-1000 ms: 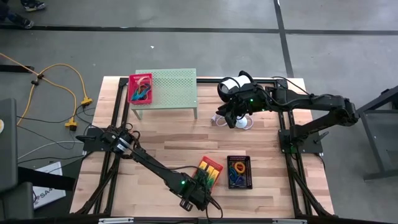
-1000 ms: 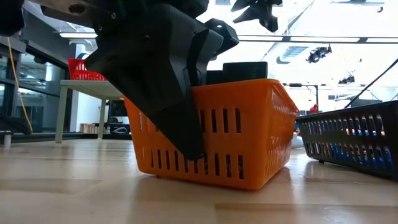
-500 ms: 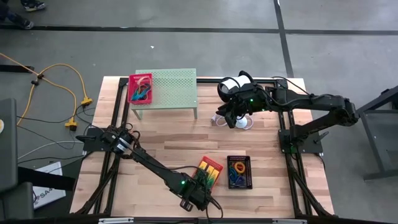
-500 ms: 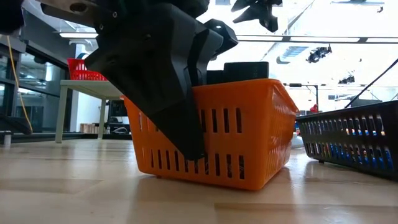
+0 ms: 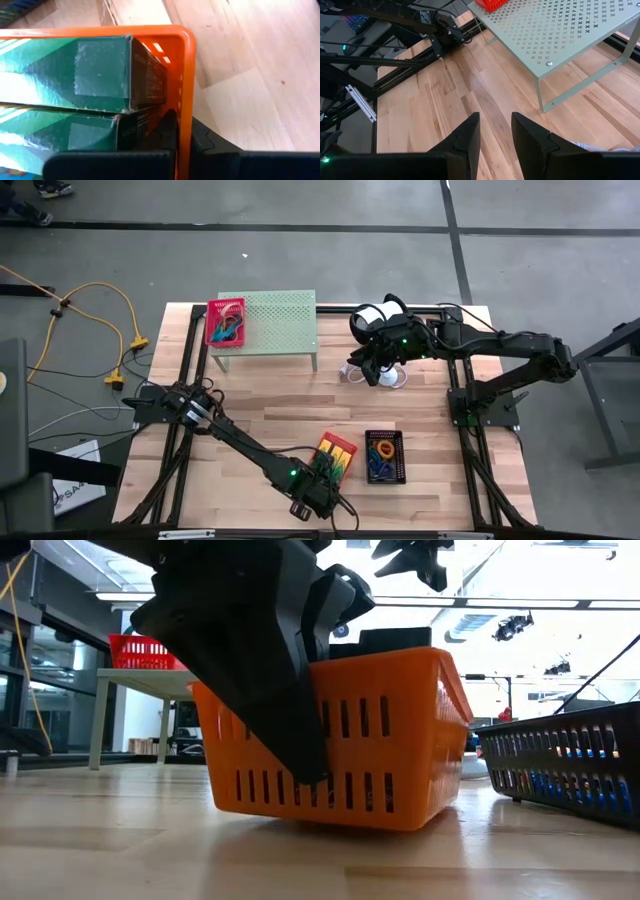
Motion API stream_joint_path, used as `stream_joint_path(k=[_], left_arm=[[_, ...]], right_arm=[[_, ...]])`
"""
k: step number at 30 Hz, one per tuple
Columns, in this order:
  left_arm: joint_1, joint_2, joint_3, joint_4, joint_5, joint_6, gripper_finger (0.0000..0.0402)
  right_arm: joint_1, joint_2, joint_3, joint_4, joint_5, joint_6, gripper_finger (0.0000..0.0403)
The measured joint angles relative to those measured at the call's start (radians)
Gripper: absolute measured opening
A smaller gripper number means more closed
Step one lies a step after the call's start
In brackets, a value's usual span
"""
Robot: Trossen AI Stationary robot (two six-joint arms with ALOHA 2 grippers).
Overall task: Pick & Place Office Desk Supplies
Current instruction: Put the orange basket on the shelf
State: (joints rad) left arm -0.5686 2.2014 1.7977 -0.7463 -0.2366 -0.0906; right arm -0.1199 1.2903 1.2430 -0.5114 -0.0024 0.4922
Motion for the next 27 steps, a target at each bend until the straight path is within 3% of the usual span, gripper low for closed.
stream_joint_path(k=[16, 27], left_arm=[[-0.051, -0.040, 0.000, -0.136, -0.247, -0.083, 0.0000], [-0.055, -0.104, 0.000, -0.281, -0.273, -0.169, 0.0000]], right_arm=[[0.000, 0.000, 0.000, 0.008, 0.000, 0.000, 0.0099], [0.000, 0.000, 0.000, 0.020, 0.000, 0.000, 0.0099]])
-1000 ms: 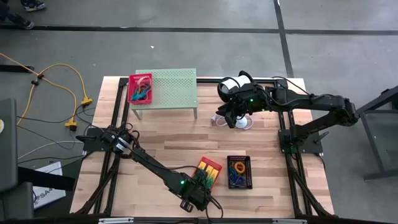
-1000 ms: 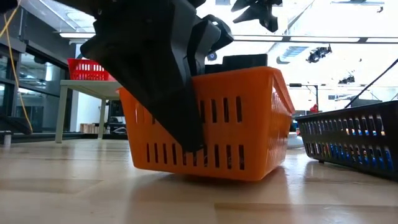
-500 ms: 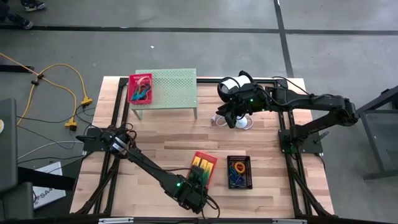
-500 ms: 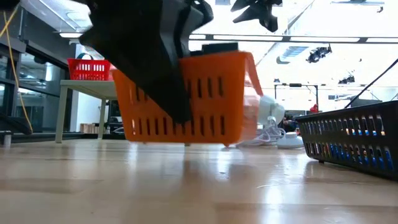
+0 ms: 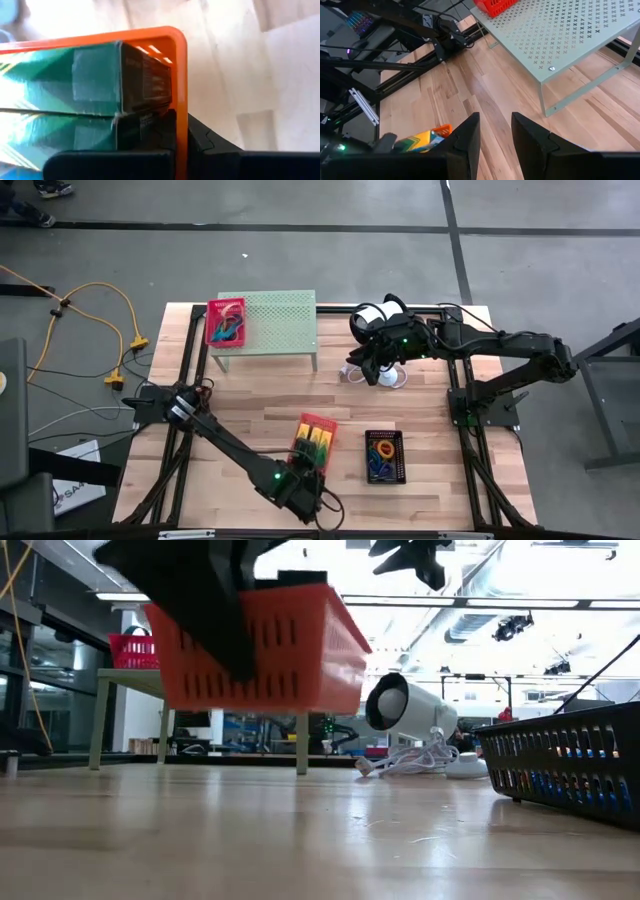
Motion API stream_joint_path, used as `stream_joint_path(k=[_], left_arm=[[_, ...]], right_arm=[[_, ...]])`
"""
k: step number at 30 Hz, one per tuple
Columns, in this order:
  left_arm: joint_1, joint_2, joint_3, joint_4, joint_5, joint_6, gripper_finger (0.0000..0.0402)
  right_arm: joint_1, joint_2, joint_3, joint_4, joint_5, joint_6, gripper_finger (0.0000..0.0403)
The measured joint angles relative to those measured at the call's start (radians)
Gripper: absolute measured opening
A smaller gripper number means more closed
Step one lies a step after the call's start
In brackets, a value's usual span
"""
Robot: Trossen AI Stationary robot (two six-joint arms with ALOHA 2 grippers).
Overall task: Pick & Place Office Desk Supplies
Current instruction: Put the orange basket on the shelf
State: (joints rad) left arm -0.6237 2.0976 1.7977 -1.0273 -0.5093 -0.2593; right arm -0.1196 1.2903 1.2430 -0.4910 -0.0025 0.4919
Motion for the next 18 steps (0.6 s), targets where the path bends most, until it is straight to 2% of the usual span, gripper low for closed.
stream_joint_path(k=[6, 18], left_arm=[[0.016, -0.046, 0.000, -0.063, -0.056, -0.016, 0.0000], [0.084, -0.122, 0.000, -0.197, -0.059, -0.087, 0.0000]], right_arm=[[0.000, 0.000, 0.000, 0.009, 0.000, 0.000, 0.0099], [0.000, 0.000, 0.000, 0.010, 0.000, 0.000, 0.0099]])
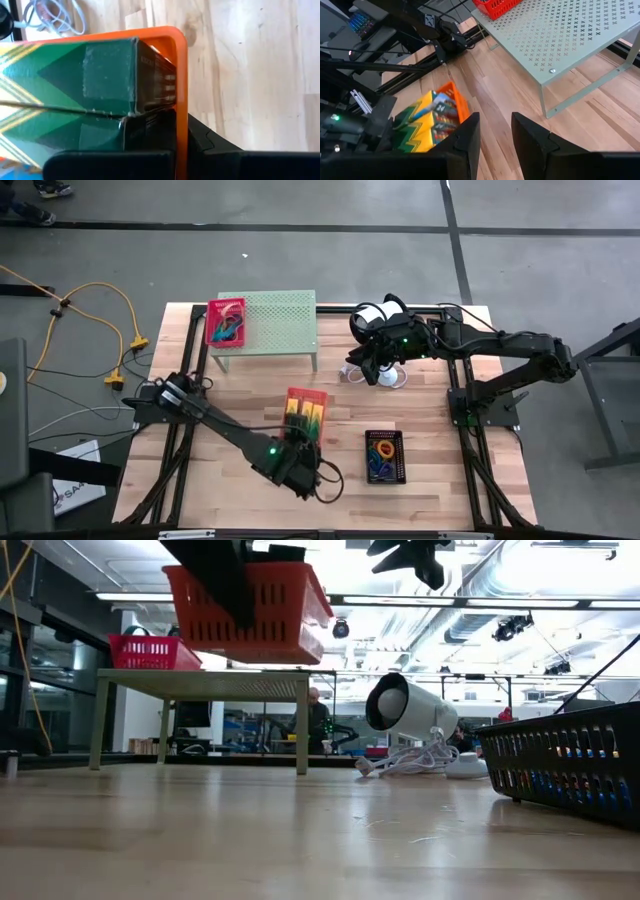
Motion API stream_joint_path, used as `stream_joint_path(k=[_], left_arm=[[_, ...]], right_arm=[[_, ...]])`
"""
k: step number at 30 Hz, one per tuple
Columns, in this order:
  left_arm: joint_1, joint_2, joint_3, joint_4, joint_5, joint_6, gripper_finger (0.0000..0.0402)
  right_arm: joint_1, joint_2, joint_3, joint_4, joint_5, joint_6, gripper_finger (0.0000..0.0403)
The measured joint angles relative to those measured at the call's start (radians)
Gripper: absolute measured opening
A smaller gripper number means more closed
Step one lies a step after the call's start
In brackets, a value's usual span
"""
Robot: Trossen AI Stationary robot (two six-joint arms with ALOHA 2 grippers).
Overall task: Pick & Place Office Desk Supplies
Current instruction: Put the orange basket on the shelf
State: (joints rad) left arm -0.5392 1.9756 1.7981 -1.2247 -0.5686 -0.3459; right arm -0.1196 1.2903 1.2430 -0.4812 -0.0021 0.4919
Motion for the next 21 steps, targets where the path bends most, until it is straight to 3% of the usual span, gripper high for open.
stream_joint_path(k=[6, 15, 21], left_arm=[[0.037, -0.047, -0.041, 0.000, -0.015, -0.003, 0.0000], [0.104, -0.278, -0.347, 0.203, -0.010, 0.054, 0.0000], [0.134, -0.384, -0.450, 0.207, -0.003, 0.072, 0.0000]], right_arm=[[0.000, 0.000, 0.000, 0.000, 0.000, 0.000, 0.0099], [0.000, 0.000, 0.000, 0.000, 0.000, 0.000, 0.0099], [0.000, 0.000, 0.000, 0.000, 0.000, 0.000, 0.0099]])
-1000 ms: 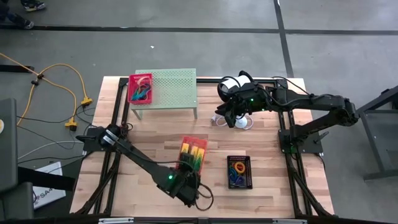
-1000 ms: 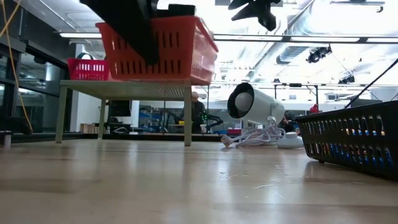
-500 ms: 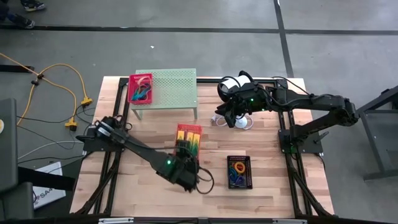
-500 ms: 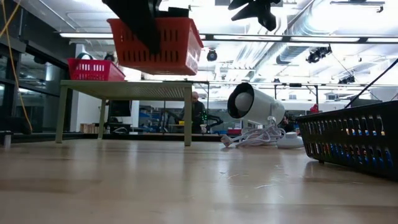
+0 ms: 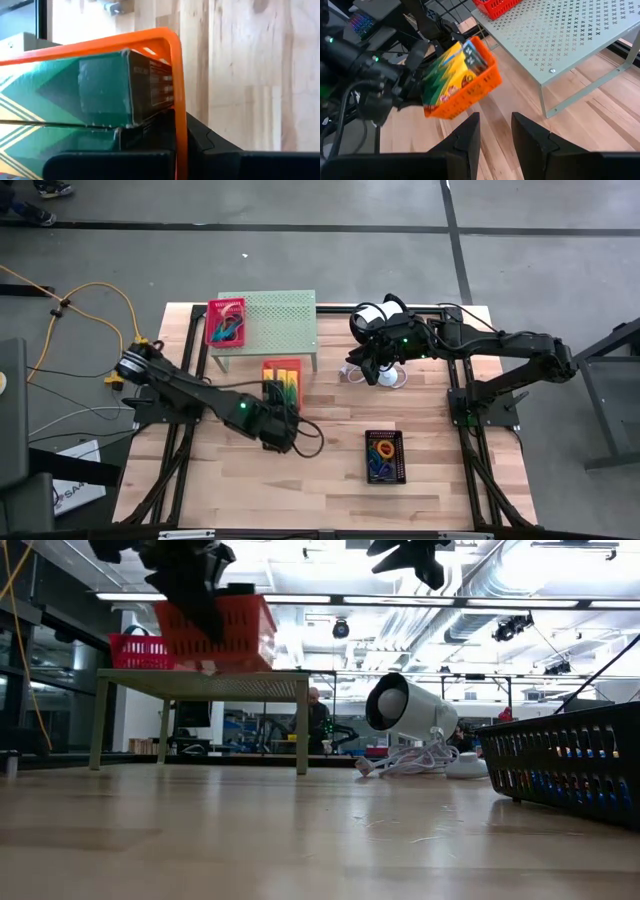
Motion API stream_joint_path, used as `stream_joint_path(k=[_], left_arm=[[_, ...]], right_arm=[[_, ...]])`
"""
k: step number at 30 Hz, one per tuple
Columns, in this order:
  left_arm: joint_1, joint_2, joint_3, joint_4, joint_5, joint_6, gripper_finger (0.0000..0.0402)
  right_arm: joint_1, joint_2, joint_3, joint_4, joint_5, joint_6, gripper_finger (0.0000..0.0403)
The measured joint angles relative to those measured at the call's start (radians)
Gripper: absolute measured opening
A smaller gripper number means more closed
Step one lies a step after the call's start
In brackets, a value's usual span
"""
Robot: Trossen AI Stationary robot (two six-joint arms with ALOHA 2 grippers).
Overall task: Pick & Place Office Desk Supplies
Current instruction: Put the orange basket on the shelf
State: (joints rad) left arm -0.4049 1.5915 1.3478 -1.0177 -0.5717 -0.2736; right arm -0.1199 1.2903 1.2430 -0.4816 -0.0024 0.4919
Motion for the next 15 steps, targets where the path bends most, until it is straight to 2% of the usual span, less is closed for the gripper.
stream_joint_path(k=[10, 15], left_arm=[[0.110, -0.104, -0.030, -0.033, 0.002, 0.117, 0.0000], [0.218, -0.123, -0.030, -0.032, 0.096, 0.179, 0.0000]], right_arm=[[0.000, 0.000, 0.000, 0.000, 0.000, 0.000, 0.0099], [0.000, 0.000, 0.000, 0.000, 0.000, 0.000, 0.0099]])
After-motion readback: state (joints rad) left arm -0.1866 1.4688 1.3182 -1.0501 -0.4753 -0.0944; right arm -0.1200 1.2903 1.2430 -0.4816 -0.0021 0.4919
